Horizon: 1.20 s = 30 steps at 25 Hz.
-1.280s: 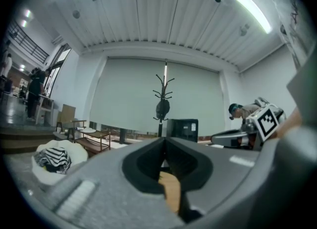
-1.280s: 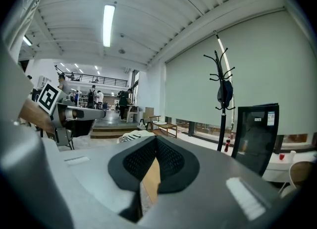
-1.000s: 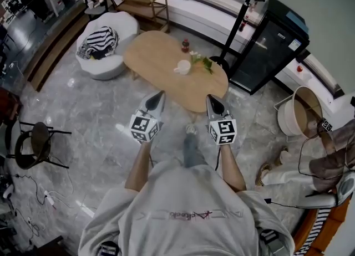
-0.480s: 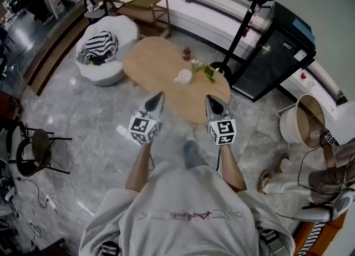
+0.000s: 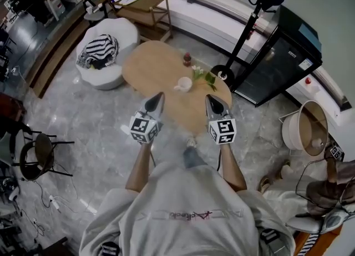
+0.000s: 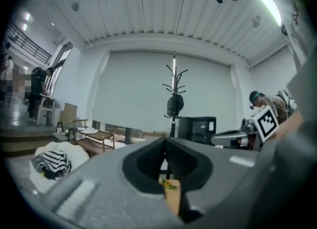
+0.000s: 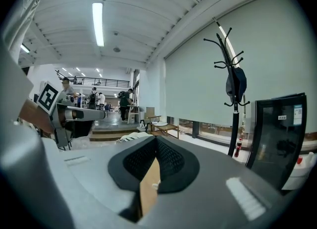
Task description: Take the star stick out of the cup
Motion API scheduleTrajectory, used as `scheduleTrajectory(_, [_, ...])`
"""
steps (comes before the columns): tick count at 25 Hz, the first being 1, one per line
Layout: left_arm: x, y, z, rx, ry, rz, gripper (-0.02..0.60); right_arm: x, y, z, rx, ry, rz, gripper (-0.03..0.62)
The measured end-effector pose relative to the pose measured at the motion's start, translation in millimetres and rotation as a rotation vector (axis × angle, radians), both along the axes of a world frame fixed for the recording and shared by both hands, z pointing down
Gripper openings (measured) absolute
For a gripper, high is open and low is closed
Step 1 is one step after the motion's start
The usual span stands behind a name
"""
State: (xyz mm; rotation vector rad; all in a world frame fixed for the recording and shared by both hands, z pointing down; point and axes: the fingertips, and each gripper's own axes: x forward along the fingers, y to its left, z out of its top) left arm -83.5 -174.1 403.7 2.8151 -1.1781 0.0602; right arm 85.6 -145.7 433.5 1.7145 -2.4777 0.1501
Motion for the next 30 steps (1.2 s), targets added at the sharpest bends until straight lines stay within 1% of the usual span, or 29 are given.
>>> scheduleTrajectory(8, [28,-69,-4,-0.001,0.001,-0.028,-0.002,27,-74,-1,-0.004,0.001,-0.034,0.005])
scheduleTrajectory(17, [49,-143,-3,-0.007,-0.004,-0.059,-0.001,48,-151,-3,-0.006,0.006,-0.066,0.005])
scheduleTrajectory(23, [57,-177,11,-0.012,-0.013,-0.072,-0.001,57,-184,7,-0.017,0.009,-0.081,0.005])
scheduleTrajectory(27, [60,-189,15,-0.027,-0.015,-0.073,-0.002,60,-198,15,-0.031,0.007,-0.086,0.005])
scheduleTrajectory(30, [57,-196,19,-0.030,-0.019,-0.076,-0.001,58,-207,18,-0.038,-0.007,-0.086,0.005])
